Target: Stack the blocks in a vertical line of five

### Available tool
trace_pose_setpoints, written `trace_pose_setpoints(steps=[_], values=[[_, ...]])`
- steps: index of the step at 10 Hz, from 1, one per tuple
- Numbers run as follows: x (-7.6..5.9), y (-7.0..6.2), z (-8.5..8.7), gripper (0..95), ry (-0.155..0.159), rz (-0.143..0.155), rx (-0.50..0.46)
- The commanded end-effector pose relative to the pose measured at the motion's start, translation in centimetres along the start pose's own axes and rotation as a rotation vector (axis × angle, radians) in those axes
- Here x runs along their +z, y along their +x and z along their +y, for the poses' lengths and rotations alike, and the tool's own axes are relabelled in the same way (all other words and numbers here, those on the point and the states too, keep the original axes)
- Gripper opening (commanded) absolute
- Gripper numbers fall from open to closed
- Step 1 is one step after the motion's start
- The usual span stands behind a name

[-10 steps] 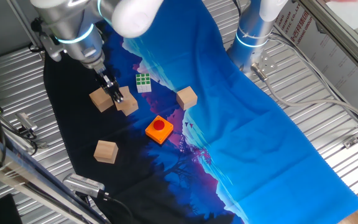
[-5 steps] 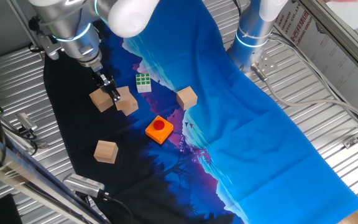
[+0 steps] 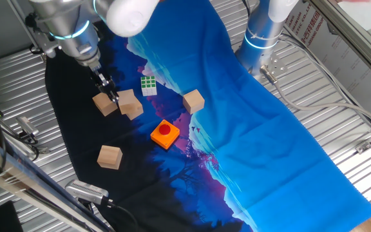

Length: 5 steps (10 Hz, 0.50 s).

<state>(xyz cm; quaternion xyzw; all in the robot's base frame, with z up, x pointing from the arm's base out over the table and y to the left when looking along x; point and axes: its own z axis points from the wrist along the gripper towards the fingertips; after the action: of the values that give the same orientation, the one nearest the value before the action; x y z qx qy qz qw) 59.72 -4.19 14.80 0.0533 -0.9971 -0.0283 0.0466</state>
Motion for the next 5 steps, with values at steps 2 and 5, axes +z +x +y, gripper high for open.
trace_pose_setpoints(steps=[2,5], values=[[0.86,-0.9,-0.92,95.0,-0.007,-0.008,0.001],[1.43,-1.55,-1.53,95.0,-0.016,-0.01,-0.006]])
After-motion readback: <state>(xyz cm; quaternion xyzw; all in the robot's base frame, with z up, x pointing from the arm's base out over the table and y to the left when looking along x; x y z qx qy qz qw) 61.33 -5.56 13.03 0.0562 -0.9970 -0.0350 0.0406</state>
